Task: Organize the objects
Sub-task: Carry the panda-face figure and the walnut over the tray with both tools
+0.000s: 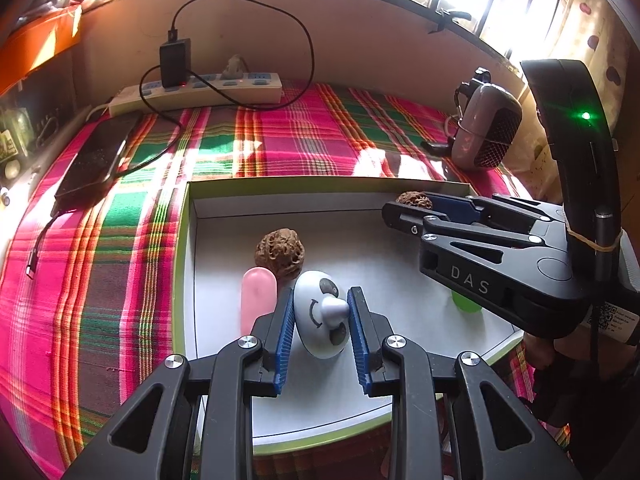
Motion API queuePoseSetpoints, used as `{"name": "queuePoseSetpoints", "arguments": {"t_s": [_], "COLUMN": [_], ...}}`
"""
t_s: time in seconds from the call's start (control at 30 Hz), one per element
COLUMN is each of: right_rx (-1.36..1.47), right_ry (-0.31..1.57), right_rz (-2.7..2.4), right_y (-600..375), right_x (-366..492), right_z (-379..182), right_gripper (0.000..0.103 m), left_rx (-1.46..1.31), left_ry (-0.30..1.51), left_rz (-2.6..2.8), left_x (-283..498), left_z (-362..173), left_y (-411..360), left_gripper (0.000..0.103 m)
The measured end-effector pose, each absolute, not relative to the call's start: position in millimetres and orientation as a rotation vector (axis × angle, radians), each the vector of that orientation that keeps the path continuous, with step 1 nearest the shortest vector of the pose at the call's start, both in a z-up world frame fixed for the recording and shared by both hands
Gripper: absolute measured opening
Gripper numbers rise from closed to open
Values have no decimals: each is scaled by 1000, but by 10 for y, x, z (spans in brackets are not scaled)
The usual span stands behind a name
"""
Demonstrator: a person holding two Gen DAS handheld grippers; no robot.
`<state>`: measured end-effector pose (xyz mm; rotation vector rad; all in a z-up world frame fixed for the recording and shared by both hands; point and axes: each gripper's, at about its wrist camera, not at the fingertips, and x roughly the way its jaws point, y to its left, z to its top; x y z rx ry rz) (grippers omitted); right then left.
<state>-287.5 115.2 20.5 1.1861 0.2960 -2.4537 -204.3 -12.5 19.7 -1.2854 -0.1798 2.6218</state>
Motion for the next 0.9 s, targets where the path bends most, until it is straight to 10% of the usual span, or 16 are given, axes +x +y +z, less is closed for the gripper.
{"name": "queuePoseSetpoints", "arguments": {"t_s": [0.9], "right_rx": [1252], "right_ry": [361], "right_rz": [-2450], "right_y": [1095], "right_x": [-2902], "right_z": [128], "right_gripper": [32], "left_rx": [-1301], "left_ry": [-165], "left_rz": [2624], "left_x": [-2072], "left_z": [208], "left_y": [-94], "left_gripper": [25]}}
